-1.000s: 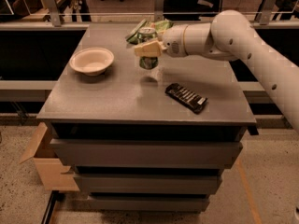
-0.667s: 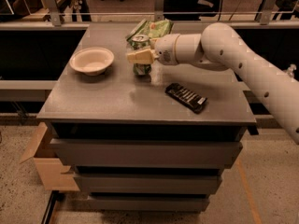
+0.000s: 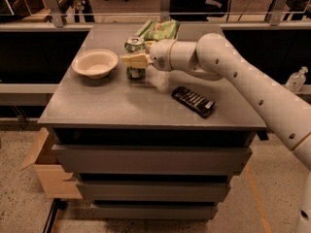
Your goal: Move green can near paper bowl
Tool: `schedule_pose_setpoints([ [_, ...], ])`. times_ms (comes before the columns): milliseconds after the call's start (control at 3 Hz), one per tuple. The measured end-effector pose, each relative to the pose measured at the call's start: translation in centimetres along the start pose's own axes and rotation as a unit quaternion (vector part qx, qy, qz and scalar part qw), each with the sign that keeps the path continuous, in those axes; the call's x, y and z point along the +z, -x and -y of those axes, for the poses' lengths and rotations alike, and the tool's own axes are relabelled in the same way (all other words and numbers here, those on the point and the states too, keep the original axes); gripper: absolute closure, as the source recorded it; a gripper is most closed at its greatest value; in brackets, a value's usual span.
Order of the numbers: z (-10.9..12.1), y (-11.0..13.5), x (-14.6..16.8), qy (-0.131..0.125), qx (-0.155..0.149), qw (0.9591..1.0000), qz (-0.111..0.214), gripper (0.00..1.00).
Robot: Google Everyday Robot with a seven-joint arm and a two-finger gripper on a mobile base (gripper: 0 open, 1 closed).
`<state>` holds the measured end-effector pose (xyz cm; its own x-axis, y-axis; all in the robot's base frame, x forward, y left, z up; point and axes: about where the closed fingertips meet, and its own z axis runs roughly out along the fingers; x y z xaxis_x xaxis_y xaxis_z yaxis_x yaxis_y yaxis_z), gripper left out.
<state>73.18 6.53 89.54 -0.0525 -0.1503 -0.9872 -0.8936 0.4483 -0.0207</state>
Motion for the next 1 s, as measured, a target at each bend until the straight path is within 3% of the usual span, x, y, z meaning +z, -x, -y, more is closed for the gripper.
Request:
schedule_pose_setpoints([
  [667,-0.65,-0.21,0.92,0.008,-0.006,0.9999,-0.004,1.0],
  [1000,-0.84,-0.2,1.15,0.011,-0.006,0.9999,-0.004,0.83],
])
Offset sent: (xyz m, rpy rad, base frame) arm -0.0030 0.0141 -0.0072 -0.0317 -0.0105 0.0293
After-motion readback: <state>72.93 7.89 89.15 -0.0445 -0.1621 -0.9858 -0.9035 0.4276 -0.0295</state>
